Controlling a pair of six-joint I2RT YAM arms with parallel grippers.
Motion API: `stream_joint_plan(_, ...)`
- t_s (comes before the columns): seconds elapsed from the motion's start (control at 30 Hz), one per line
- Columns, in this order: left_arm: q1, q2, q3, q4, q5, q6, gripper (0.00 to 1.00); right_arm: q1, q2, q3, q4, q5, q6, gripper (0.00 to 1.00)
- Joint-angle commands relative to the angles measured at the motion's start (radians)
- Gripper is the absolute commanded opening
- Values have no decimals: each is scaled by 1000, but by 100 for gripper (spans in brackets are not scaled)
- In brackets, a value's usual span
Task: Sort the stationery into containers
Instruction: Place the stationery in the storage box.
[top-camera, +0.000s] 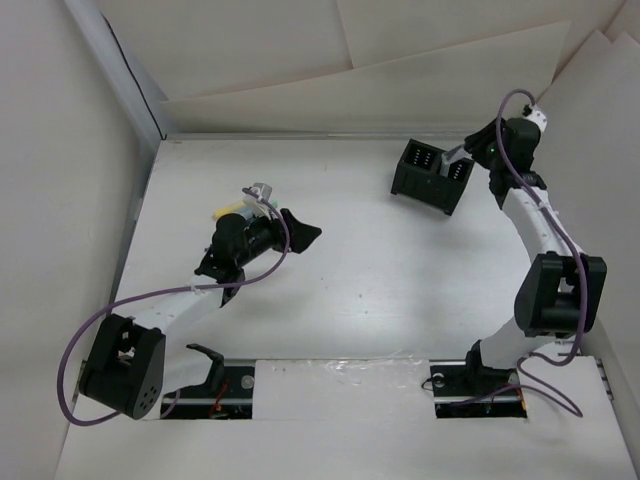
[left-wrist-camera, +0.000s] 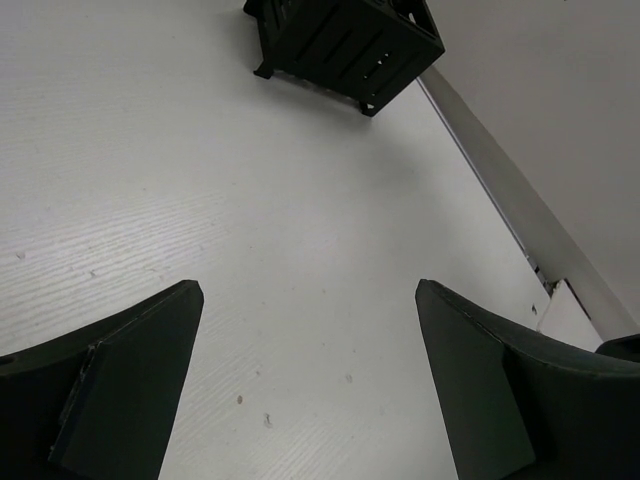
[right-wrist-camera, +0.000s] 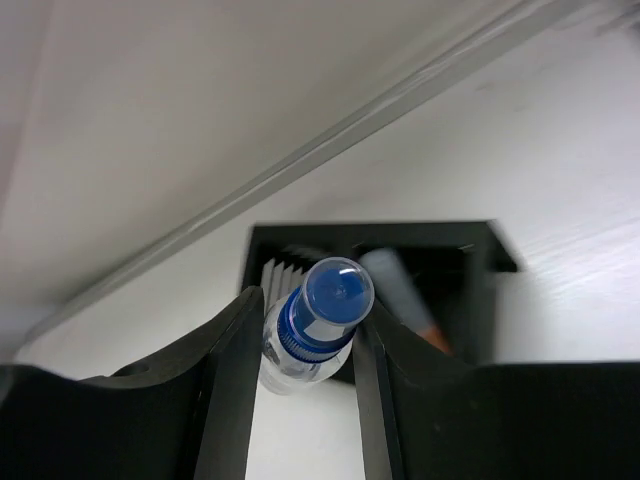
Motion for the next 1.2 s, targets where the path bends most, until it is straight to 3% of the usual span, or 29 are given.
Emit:
stream_joint_plan(0.0, 2, -14, -9, 48, 13, -19, 86, -5, -26, 82, -72, 320, -50, 15)
stream_joint_plan(0.33, 2, -14, 4, -22, -66, -28, 89, 87, 213, 333, -256, 679, -180, 15)
stream_joint_plan(0.67, 2, -14, 24, -140, -254, -38, 88, 165, 351, 429, -337, 829, -211, 15)
stream_joint_plan(0.73, 2, -14, 24, -160, -286, -38, 88, 174, 360, 438, -337, 848, -211, 21)
stream_joint_plan(0.8, 2, -14, 34, -192, -345, -38, 86, 184, 360, 438, -337, 877, -201, 34)
stream_joint_plan(0.83, 2, -14, 34, -205, -365, -47, 86, 193, 360, 438, -346, 877, -191, 56)
stream_joint_plan(0.9, 2, -23, 43, -239, -437, -47, 85, 193, 360, 438, -346, 862, -182, 73)
stream_joint_plan(0.97, 2, -23, 44, -249, -475, -68, 84, 193, 333, 420, -346, 852, -172, 77)
stream_joint_plan(1.17, 2, -23, 53, -300, -567, -110, 75, 240, 193, 324, -326, 739, -143, 77)
